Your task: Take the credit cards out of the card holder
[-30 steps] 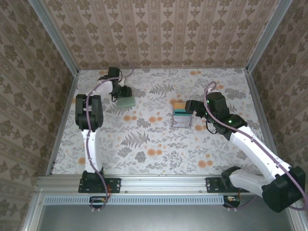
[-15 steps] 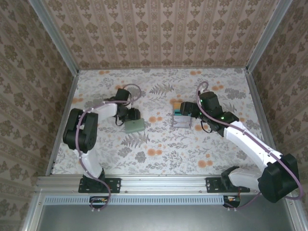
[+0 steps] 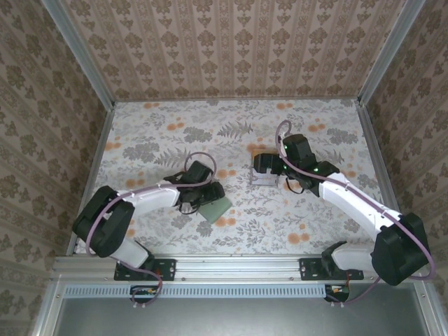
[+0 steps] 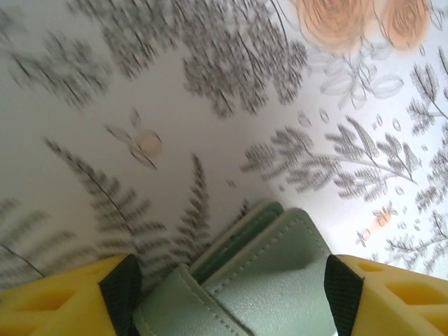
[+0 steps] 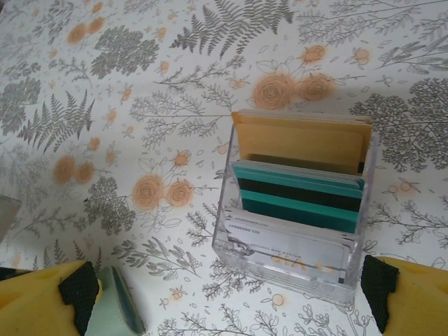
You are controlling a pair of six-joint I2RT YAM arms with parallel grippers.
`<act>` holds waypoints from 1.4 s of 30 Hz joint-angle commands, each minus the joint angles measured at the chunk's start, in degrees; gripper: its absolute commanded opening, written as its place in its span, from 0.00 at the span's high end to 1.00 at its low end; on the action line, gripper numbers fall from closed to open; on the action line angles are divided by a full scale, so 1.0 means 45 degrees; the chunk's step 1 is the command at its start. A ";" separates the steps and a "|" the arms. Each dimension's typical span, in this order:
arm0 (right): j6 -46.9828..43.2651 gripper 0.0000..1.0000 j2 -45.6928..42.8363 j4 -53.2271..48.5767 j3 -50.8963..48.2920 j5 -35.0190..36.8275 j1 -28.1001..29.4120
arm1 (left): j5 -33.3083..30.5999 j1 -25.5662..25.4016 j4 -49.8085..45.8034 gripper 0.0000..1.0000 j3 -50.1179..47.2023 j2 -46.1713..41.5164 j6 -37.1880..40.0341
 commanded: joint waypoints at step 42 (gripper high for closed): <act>0.3428 0.00 -0.5567 -0.3282 -0.2965 0.4179 0.3458 | -0.3378 -0.3374 -0.6856 0.53 0.4256 0.2173 0.7761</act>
